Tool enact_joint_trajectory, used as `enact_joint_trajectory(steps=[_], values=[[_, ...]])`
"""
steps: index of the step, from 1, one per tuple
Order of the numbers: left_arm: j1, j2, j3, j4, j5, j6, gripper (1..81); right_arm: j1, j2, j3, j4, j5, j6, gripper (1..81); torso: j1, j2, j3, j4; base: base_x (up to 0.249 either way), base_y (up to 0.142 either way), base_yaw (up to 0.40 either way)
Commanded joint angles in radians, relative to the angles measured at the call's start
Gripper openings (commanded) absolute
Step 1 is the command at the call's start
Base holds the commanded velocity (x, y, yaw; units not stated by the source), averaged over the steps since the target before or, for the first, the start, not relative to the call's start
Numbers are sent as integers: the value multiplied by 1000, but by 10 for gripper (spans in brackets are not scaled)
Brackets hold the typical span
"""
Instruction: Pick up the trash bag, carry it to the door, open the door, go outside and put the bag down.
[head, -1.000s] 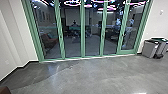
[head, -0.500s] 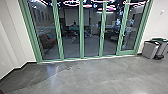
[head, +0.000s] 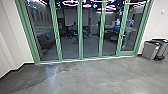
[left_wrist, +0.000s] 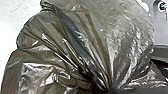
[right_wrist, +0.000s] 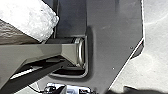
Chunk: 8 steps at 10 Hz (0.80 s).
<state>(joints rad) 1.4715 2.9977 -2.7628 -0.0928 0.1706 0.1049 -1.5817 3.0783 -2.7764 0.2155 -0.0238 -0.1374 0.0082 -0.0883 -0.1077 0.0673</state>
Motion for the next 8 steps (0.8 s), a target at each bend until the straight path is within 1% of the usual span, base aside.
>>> enact_joint_trajectory(steps=[1, 8], values=[[-50, -2, 0, 5, 72, 7, 10, 41, 6, 3, -7, -65, -4, 811, 0, 0, 0, 0, 142, -83, 0], [-50, -2, 2, 11, 72, 7, 10, 41, 6, 2, -7, -65, -4, 811, 0, 0, 0, 0, 142, -83, 0]])
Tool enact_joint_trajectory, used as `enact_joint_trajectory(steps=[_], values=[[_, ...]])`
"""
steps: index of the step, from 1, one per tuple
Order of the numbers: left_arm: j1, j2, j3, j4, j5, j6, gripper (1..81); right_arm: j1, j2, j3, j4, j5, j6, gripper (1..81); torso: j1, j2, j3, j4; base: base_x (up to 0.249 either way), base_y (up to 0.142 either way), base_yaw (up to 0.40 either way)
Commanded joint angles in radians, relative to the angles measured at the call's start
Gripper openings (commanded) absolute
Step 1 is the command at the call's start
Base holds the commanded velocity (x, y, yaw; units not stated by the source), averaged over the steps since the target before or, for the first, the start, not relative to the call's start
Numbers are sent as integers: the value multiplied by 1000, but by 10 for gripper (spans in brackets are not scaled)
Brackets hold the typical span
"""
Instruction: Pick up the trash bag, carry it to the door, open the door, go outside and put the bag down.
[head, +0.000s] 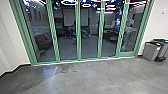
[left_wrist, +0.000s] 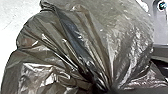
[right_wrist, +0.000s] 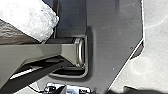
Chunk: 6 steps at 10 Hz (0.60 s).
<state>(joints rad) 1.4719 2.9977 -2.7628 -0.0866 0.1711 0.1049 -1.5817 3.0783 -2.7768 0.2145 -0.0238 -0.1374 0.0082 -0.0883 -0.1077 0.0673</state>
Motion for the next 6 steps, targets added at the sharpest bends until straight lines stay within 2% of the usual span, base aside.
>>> enact_joint_trajectory(steps=[1, 6], values=[[-51, 0, 2, 5, 71, 6, 10, 41, 6, 2, -6, -65, -4, 811, 0, 0, 0, 0, 141, -83, 0], [-51, 0, 1, 5, 71, 7, 10, 41, 6, 2, -6, -65, -5, 811, 0, 0, 0, 0, 142, -80, 0]])
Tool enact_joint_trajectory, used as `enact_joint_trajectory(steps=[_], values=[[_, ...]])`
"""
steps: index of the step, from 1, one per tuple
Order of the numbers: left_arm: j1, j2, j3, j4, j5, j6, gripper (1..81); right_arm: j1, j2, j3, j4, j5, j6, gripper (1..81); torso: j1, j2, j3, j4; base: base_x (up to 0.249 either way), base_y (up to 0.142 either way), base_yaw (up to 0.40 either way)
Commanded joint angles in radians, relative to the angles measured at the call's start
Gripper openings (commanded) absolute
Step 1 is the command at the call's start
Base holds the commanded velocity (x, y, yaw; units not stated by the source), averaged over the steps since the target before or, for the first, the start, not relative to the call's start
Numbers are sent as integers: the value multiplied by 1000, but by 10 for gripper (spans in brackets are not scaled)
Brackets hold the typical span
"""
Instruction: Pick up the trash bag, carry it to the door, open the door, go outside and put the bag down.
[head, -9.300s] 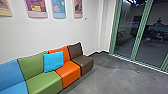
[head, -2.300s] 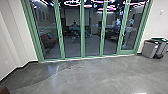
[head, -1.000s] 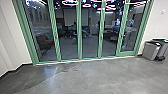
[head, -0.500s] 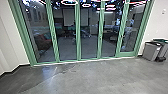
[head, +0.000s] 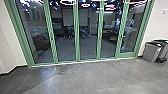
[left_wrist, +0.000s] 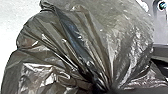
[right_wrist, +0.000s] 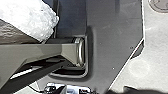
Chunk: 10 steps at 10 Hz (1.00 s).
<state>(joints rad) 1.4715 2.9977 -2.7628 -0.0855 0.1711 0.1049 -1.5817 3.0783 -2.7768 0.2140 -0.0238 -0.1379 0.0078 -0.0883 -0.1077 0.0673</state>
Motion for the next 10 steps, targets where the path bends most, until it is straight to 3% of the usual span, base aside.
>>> enact_joint_trajectory(steps=[1, 10], values=[[-50, 0, 0, 4, 71, 7, 10, 41, 6, 2, -5, -65, -3, 811, 0, 0, 0, 0, 141, -78, 0], [-50, 1, 2, 4, 73, 6, 10, 41, 6, 2, -5, -65, -3, 811, 0, 0, 0, 0, 142, -84, 0]])
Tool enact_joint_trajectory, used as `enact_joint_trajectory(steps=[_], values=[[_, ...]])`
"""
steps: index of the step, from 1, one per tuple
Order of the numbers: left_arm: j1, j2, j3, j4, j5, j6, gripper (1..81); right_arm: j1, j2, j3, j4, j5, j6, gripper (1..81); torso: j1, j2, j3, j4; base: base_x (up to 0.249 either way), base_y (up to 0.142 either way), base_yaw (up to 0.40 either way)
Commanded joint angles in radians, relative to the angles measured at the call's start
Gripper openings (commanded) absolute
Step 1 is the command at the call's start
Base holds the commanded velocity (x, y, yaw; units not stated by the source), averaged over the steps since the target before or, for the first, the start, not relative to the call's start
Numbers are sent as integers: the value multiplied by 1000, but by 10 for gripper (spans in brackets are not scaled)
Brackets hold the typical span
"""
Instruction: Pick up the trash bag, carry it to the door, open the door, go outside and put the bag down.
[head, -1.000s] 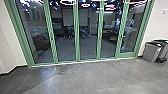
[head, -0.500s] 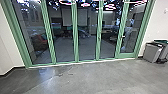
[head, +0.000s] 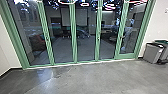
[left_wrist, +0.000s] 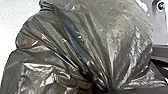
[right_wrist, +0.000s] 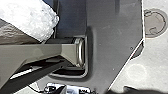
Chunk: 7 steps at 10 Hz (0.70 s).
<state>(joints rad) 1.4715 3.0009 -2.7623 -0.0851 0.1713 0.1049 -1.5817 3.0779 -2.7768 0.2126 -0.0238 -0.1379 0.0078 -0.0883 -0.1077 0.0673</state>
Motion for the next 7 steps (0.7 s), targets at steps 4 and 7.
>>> enact_joint_trajectory(steps=[4, 7], values=[[-50, -2, 0, 4, 73, 7, 10, 41, 6, 0, -4, -65, -5, 811, 0, 0, 0, 0, 142, -104, 0], [-50, -3, 0, 4, 73, 7, 10, 41, 6, 5, -4, -65, -5, 811, 0, 0, 0, 0, 141, -104, 0]])
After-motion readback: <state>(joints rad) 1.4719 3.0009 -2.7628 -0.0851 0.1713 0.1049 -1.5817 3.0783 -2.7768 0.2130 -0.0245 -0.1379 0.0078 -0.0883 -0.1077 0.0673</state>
